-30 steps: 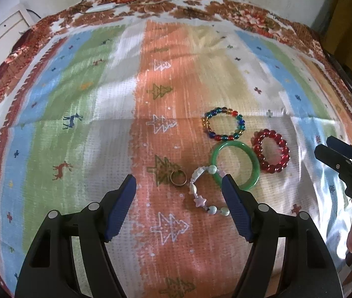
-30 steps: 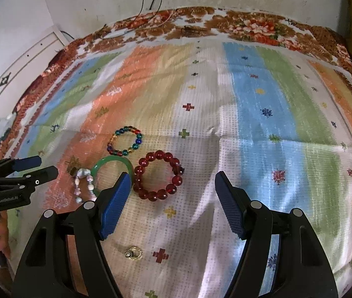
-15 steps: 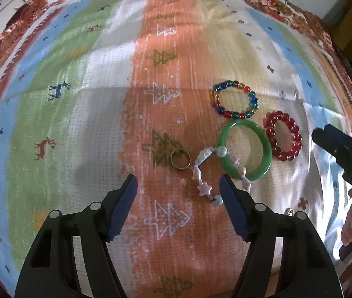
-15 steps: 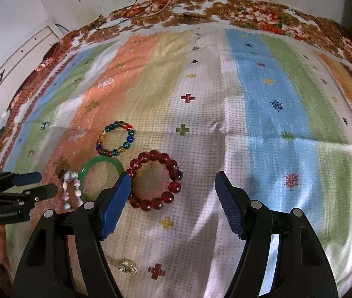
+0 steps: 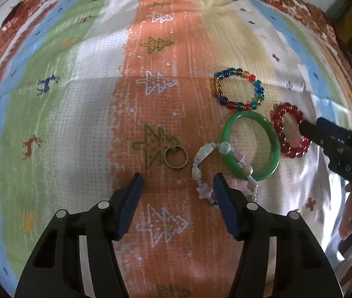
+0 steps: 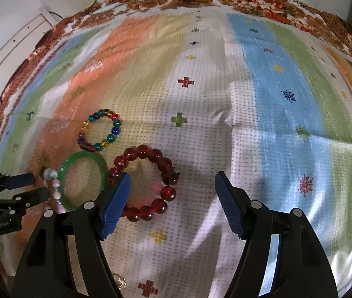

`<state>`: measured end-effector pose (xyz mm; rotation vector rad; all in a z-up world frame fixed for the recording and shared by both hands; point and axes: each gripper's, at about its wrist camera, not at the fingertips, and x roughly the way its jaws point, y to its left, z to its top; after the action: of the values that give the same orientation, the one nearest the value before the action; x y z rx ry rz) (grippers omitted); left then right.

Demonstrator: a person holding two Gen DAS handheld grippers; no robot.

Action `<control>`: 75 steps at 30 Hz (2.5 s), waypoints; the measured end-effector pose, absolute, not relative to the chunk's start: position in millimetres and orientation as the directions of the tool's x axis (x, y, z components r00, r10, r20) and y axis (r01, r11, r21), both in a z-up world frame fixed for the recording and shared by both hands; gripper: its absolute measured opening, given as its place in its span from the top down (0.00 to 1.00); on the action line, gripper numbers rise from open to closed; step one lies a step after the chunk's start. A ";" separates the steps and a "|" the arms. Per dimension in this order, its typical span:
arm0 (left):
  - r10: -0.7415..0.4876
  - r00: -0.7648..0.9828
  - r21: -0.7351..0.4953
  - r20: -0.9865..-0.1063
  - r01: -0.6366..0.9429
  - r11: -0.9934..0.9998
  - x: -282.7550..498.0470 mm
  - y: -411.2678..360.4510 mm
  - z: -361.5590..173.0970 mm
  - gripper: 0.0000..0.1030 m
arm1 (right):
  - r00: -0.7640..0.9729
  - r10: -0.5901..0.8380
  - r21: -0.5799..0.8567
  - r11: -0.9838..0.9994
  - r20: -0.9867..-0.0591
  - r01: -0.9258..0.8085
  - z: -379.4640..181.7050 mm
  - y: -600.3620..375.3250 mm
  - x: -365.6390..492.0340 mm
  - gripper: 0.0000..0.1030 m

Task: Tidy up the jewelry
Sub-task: 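Close the right tool on the red beaded bracelet while the left tool grasps the white pearl bracelet, then lift both bracelets and carry them over the silver tin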

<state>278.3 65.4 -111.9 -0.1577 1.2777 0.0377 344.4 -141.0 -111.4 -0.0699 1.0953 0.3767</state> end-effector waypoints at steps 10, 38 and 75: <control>-0.015 0.292 -0.040 -0.956 -0.082 0.996 281.6 54.5 -113.6 0.77 | 0.409 0.201 0.056 0.938 -0.890 -0.341 -121.0 -132.0 346.1 0.38; -0.135 0.382 -0.195 -0.914 -0.124 0.973 264.9 73.1 -73.6 0.94 | 0.468 0.253 0.051 0.915 -0.847 -0.401 -87.3 -126.0 306.9 0.87; -0.121 0.533 -0.182 -0.838 -0.063 0.981 205.5 55.8 -7.5 0.94 | 0.609 0.367 0.046 0.878 -0.703 -0.476 -10.2 -128.3 223.3 0.87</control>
<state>205.5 55.8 -7.5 -0.1999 1.0105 -0.0348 223.3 -128.3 -10.2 -0.1507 0.7755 0.4887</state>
